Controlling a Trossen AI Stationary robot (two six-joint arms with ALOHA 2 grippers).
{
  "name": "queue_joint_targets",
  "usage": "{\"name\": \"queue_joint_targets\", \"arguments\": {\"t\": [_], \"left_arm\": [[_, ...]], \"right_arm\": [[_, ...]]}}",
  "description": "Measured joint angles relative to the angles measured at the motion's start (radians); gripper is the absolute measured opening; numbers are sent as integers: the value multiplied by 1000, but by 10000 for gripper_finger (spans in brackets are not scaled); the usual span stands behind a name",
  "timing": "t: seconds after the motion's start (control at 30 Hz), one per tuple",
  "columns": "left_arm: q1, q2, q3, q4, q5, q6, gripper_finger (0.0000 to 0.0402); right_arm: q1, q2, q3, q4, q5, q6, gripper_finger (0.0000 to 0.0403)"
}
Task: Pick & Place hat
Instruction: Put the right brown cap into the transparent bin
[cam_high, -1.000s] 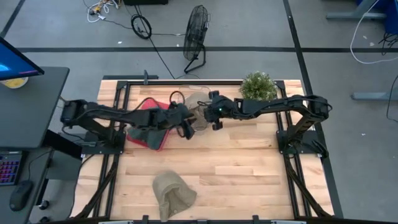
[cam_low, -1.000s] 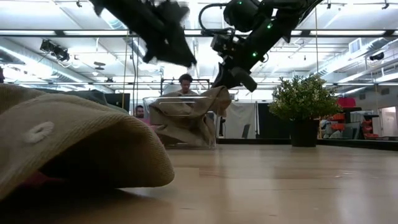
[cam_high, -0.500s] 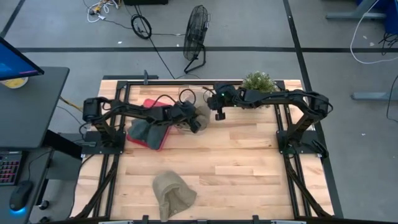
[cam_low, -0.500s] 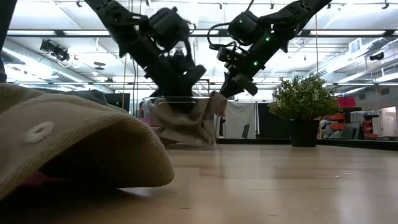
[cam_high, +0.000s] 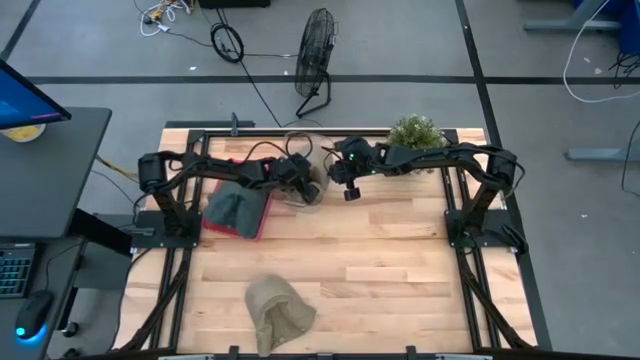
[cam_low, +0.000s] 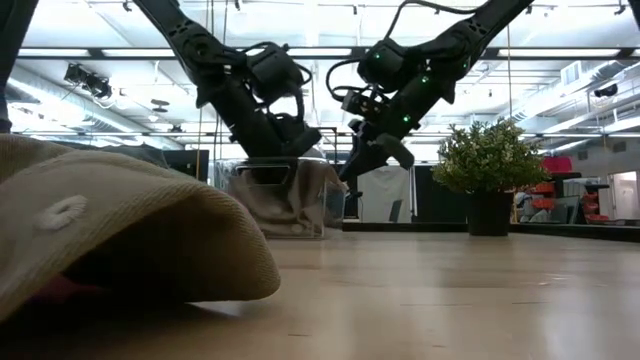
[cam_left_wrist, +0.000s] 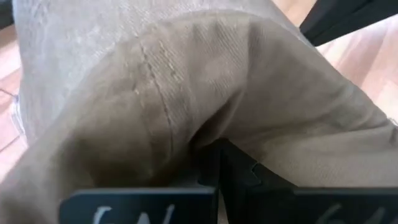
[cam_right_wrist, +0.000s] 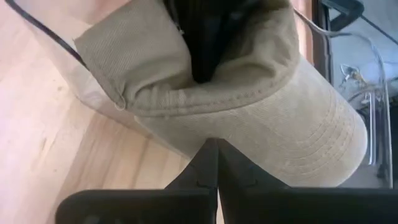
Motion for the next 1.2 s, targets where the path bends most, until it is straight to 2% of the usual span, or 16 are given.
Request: {"name": "queue_joint_targets", "arguments": {"t": [0.13,0.33,0.47,0.67,0.83,1.0,1.13,1.2], "left_arm": [[5,29,1,2,-2,40,5],[-1,7,-4,2,26,41,5],[-6,-25,-8,12,43,35,5],[-31,-61,0,21,64,14,5],[-59,-62,52,8,53,65,5],[-82,-74,164,-146,24,114,5],[-102,-74,279,-364,-77,147,5],[-112,-75,327,-424,-111,183,5]], "right_arm": [[5,-7,0,-20,54,19,2],[21,-39,-1,-87,143,24,1],[23,-42,-1,-121,124,72,1],[23,-35,-2,-78,113,82,1],[23,-35,-2,-55,114,72,1],[23,-35,-2,-61,114,72,1],[23,-36,-2,-59,115,72,1],[23,-42,-2,-63,116,72,1]]}}
